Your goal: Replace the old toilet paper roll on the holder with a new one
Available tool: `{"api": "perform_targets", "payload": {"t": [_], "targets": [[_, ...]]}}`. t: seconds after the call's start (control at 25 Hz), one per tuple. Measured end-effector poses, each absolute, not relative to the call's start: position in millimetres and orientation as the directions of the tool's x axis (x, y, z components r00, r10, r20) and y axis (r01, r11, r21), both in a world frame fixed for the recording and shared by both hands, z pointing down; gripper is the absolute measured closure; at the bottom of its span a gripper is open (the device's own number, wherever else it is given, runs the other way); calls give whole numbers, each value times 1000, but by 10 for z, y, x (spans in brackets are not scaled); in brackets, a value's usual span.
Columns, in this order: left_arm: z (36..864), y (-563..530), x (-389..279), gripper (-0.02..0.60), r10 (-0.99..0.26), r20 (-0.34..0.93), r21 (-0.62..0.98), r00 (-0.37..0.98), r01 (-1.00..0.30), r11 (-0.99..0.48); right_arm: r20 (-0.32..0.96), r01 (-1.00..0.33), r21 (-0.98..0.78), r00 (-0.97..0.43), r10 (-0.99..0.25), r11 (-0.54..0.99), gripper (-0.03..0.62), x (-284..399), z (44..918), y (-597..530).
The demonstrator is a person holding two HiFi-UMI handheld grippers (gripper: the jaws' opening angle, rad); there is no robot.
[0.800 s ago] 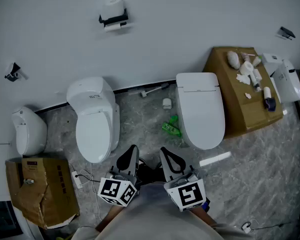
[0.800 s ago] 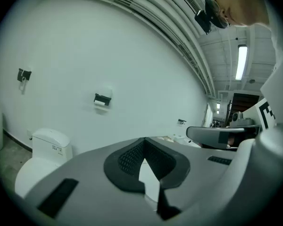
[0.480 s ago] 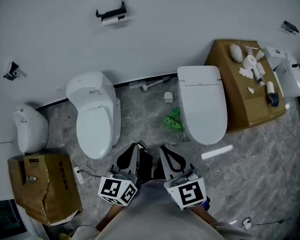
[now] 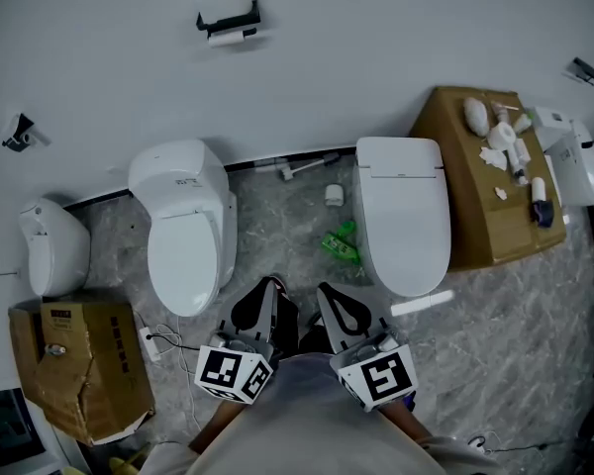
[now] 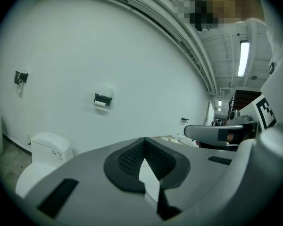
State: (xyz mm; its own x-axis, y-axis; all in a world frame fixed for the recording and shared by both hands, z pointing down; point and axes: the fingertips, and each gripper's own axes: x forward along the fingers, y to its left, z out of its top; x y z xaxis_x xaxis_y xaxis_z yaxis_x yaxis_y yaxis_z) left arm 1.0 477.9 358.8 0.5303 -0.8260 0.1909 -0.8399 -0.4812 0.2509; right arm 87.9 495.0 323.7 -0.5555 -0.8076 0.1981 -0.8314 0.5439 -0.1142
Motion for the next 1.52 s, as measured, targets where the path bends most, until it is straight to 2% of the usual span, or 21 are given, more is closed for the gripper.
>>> {"api": "perform_targets", "payload": {"t": [0.2,0.4,0.52,1.08,1.28,1.52], "targets": [[3608,4520,-21,577,-807,186,262,561,-819,-510,190,-794,-137,-608,-771,592,577,695,3208,4706],[3600,4219,-139,577,-794,186,275,578,-807,-523,239,-783,-139,-620,-747,606,577,491,3219,4423],[3592,4028,-259,577,-795,180,286,579,-804,-521,215,-776,-146,-631,-746,614,577,380,3172,4231],[3457,3266,-949,577,-804,111,318,585,-787,-529,217,-775,-54,-625,-750,630,577,-280,3049,3464],[3416,3083,-1185,577,-807,86,327,585,-781,-532,259,-770,-45,-624,-737,636,577,-541,3057,3348],[3394,2956,-1385,577,-809,68,334,584,-777,-533,234,-776,-9,-615,-753,631,577,-686,3066,3263]]}}
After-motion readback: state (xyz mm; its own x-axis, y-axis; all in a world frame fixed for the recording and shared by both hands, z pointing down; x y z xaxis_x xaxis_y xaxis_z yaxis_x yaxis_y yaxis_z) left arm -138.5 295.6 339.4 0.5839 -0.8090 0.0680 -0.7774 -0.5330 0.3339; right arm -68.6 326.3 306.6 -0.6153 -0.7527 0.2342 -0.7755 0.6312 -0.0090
